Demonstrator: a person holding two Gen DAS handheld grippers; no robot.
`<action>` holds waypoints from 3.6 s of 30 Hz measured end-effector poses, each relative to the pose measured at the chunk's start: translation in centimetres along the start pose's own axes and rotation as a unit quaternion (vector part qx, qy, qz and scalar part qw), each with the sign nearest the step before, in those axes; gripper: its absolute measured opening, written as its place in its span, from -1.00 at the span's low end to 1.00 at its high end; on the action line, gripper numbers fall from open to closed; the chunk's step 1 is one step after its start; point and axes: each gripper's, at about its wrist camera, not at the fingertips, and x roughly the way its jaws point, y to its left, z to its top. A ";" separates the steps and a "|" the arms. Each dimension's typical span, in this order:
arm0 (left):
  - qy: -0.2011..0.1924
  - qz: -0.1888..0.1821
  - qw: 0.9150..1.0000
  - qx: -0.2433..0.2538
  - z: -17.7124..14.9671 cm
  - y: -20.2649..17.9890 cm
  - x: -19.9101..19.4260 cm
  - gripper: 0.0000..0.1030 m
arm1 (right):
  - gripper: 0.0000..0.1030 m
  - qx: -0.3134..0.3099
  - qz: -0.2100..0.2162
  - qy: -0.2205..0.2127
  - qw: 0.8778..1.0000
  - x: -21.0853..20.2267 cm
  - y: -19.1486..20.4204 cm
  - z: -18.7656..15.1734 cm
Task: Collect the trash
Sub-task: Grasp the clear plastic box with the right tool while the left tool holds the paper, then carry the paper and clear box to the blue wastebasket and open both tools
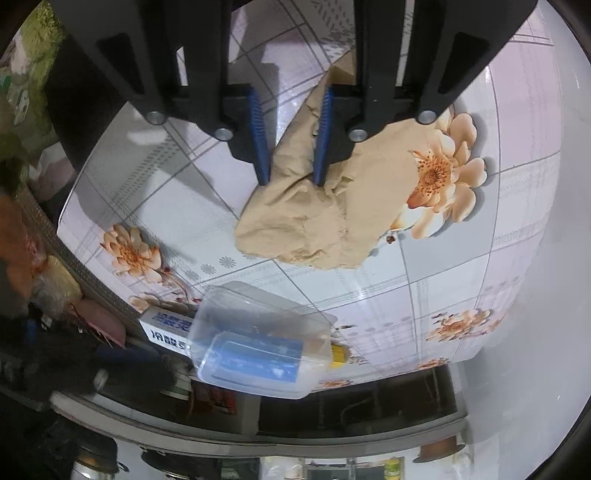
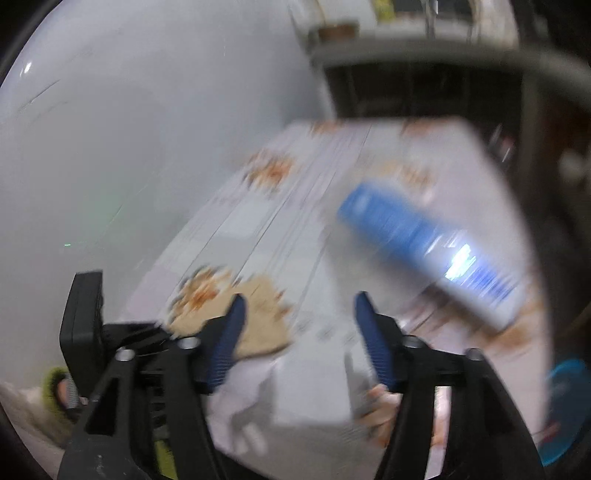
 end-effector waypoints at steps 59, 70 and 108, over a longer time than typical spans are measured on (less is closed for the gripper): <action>-0.008 -0.051 0.993 -0.104 -0.3 2.6 0.1 -0.88 | 0.54 -0.067 -0.170 -0.064 0.981 -3.8 2.9 2.2; -0.030 -0.047 0.991 -0.120 0.6 3.2 -1.0 -0.90 | 0.54 0.010 -0.120 -0.058 0.991 -5.0 1.9 0.7; -0.104 -0.213 0.971 -0.040 13.4 -11.3 -3.0 -0.90 | 0.54 0.226 -0.175 -0.158 0.945 -18.0 -12.6 -6.6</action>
